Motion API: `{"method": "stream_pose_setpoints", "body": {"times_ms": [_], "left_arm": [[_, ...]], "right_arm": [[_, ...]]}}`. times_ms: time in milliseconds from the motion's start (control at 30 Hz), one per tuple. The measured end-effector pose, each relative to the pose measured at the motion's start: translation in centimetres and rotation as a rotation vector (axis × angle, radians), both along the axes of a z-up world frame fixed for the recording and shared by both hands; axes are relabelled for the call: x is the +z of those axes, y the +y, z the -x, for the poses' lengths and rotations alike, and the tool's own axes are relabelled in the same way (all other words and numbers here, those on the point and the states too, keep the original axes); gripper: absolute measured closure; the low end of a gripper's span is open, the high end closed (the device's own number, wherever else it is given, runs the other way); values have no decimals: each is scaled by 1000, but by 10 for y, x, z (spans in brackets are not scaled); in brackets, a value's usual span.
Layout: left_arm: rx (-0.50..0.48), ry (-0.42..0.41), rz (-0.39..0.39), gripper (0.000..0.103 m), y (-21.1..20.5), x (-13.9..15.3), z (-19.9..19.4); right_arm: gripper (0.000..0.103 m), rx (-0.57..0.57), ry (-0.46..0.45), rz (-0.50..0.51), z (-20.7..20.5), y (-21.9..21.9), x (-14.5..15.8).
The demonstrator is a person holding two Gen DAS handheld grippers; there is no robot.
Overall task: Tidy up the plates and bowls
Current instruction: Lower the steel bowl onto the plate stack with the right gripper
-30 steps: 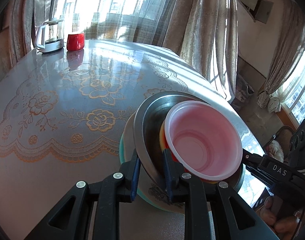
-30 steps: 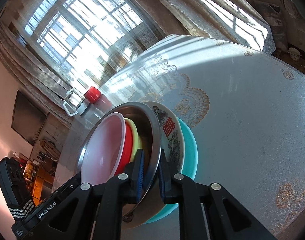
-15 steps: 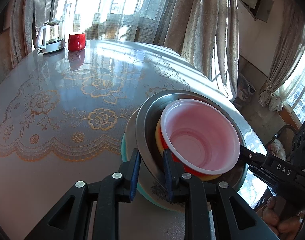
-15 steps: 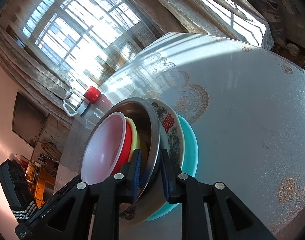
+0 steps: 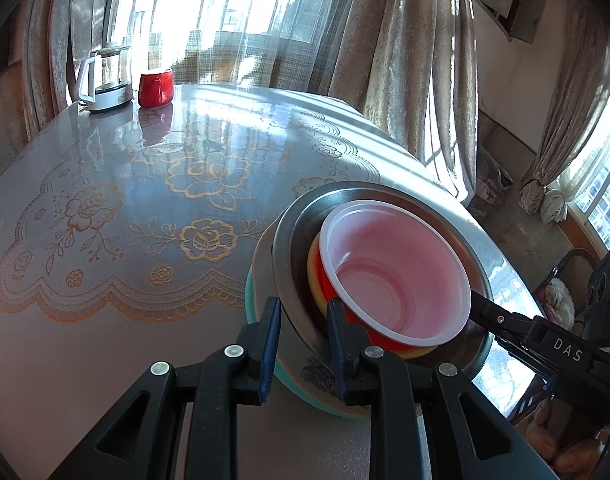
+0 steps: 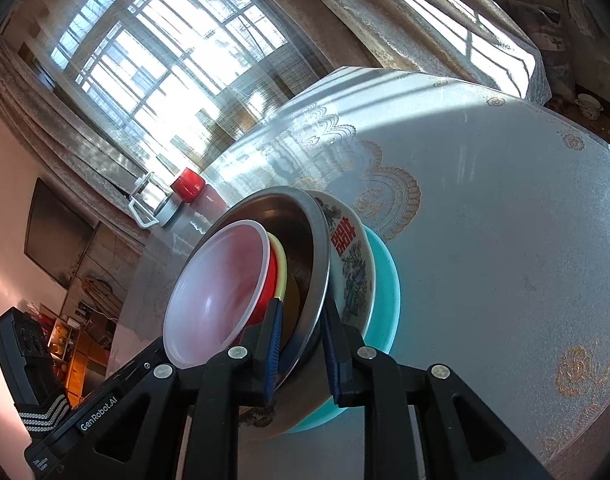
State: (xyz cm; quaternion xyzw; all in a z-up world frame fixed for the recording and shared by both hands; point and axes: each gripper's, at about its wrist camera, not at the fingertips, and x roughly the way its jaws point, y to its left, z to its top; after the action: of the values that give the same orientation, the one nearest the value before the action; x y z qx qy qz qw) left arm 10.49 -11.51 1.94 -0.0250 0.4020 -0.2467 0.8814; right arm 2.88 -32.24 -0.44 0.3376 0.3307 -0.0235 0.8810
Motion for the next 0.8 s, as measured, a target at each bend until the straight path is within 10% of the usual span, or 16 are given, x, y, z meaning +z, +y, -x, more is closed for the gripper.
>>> {"method": "stream_pose_setpoints", "body": {"times_ms": [800], "left_arm": [[68,-40,-28,70,22,3,23]], "right_arm": [[76,23,21,54,7,10,2]]}}
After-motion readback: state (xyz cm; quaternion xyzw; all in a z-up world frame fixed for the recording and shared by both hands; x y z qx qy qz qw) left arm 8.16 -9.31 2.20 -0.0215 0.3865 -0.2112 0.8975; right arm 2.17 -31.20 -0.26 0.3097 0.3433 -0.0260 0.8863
